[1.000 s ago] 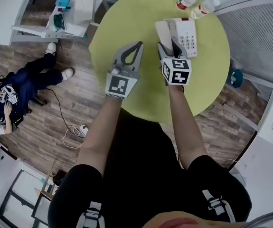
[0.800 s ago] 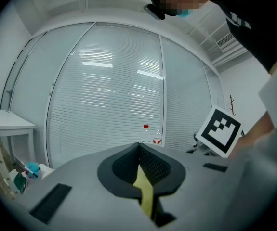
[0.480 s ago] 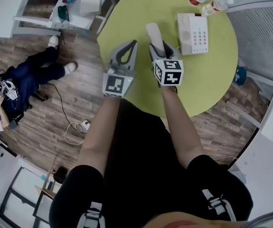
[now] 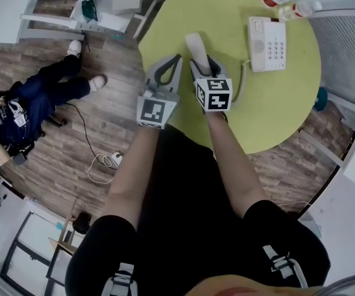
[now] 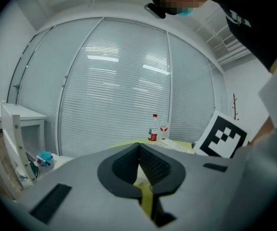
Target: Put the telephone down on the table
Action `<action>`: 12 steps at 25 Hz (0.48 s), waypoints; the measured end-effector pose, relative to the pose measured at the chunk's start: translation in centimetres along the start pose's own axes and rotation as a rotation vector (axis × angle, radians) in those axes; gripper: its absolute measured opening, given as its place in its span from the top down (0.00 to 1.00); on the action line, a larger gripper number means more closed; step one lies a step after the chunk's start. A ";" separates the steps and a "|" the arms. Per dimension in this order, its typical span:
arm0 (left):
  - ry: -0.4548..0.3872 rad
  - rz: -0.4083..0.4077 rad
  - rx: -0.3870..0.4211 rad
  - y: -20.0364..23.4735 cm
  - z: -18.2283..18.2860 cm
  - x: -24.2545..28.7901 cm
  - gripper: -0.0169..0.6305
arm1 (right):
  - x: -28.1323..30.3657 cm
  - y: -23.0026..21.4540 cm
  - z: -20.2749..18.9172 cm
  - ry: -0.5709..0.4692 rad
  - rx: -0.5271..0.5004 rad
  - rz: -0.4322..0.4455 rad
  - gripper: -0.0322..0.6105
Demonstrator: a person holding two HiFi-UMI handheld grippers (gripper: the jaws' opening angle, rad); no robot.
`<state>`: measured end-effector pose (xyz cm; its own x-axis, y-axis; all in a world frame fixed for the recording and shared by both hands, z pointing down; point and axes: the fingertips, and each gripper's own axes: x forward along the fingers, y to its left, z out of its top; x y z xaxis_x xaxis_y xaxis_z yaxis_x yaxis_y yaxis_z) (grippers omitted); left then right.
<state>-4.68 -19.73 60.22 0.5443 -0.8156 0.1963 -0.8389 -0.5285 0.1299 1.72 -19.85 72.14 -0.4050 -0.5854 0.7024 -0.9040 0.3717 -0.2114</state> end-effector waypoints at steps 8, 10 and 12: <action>0.008 -0.016 0.002 1.0 -0.4 -0.7 0.96 | 1.7 1.3 -1.4 0.033 0.000 -0.007 0.61; 0.001 -0.019 0.008 1.0 -0.2 -0.7 0.96 | 1.9 1.3 -1.6 0.043 -0.011 -0.014 0.61; 0.004 -0.021 0.006 0.9 0.0 -0.7 0.96 | 2.1 1.3 -1.6 0.047 -0.035 -0.025 0.61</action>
<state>-5.81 -19.60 60.24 0.5621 -0.8031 0.1976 -0.8271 -0.5473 0.1281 -0.09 -19.37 74.41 -0.3750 -0.5603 0.7385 -0.9079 0.3830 -0.1705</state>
